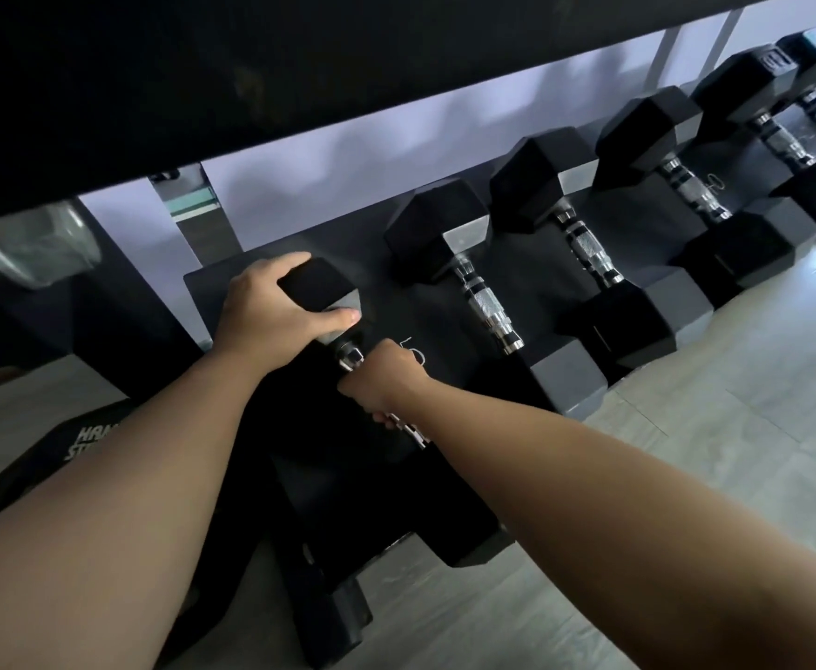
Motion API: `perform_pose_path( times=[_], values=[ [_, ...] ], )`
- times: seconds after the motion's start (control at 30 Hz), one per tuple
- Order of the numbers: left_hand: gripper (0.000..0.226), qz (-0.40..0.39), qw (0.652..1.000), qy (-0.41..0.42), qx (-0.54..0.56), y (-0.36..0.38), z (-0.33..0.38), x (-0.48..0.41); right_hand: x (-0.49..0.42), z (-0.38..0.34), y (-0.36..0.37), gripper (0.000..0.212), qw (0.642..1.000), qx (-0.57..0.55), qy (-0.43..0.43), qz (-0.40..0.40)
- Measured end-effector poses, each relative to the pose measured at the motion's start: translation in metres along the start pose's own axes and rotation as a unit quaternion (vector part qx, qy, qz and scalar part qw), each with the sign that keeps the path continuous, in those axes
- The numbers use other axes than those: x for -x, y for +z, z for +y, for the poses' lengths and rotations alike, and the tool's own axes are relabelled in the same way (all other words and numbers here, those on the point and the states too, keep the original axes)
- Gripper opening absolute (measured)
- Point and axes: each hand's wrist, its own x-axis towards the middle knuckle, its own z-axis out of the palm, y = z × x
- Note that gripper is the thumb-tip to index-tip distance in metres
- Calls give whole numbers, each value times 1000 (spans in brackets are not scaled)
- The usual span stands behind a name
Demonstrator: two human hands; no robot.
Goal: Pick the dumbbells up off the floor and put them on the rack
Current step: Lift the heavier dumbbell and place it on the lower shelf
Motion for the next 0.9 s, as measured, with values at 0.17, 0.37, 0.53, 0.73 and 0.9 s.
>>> perform_pose_path(
  times=[0.17,0.37,0.53,0.73,0.9],
  values=[
    [89,-2,1000,13,-11,-15,11,-36,-17,-26,-7,18,998,-53,-23,12],
    [91,-6,999,35,-15,-18,12,-55,-34,-41,-2,28,990,-131,-29,50],
    [95,-54,997,36,-33,-7,3,-48,-33,-22,11,26,989,-129,10,65],
    [93,-71,996,46,-12,-7,-5,-40,-29,-13,13,22,990,-131,-7,55],
    [89,-66,996,54,0,-6,-9,-34,-22,-13,12,28,986,-161,-9,40]
  ],
)
